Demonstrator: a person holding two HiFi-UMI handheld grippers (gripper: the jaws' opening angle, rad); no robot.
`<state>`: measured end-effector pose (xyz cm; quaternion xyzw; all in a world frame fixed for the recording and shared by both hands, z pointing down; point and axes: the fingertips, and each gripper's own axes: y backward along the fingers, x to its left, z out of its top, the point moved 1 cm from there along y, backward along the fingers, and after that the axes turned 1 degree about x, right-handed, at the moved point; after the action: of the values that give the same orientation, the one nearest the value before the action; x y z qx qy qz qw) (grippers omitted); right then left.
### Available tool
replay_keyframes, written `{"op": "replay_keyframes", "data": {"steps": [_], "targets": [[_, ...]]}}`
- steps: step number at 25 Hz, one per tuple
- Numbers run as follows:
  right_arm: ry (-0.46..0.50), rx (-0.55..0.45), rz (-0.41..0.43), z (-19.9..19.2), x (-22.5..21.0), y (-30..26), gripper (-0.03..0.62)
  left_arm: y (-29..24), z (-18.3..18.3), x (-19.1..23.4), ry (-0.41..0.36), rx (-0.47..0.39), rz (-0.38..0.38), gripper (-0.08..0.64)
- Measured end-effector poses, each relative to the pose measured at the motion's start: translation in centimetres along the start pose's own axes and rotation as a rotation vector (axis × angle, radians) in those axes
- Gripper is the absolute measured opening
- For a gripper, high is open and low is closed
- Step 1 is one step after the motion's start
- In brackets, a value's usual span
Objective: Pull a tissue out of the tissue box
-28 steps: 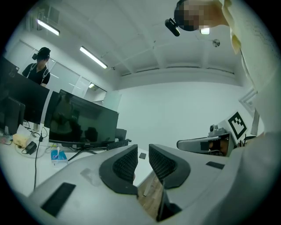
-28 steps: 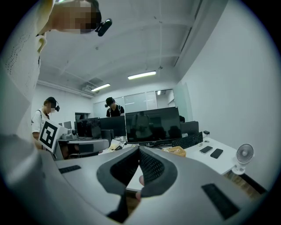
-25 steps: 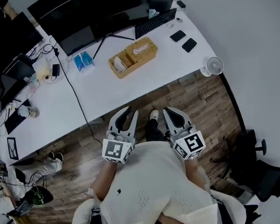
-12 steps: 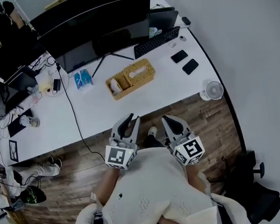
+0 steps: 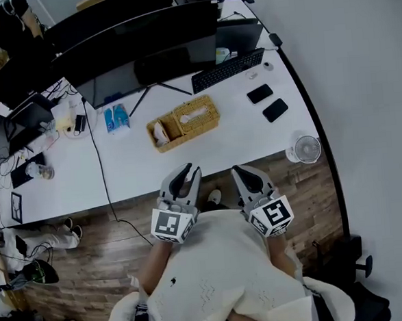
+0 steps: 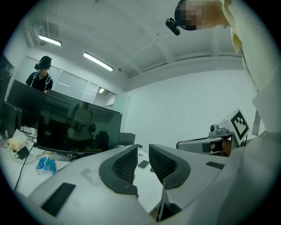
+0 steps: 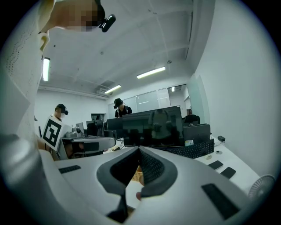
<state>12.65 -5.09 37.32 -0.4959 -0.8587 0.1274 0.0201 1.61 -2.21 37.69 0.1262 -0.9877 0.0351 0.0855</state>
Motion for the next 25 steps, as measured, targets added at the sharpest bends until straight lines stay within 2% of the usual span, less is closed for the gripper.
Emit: {"op": "replay_keyframes", "data": {"steps": [8,17,25], "targets": [[-0.015,-0.004,0.045,-0.1,-3.1,-0.3,0.002,-2.1,-0.8,0.0,0.005,0.012,0.061,0.081],[-0.035,0.005,0.086,-0.4,-4.4,-0.7,0.002,-3.5,-1.4,0.3,-0.012,0.034,0.105,0.081],[-0.013,0.015,0.11,-0.1,-4.7,-2.0,0.002,-4.6,-2.1,1.9,-0.02,0.054,0.126,0.081]]}}
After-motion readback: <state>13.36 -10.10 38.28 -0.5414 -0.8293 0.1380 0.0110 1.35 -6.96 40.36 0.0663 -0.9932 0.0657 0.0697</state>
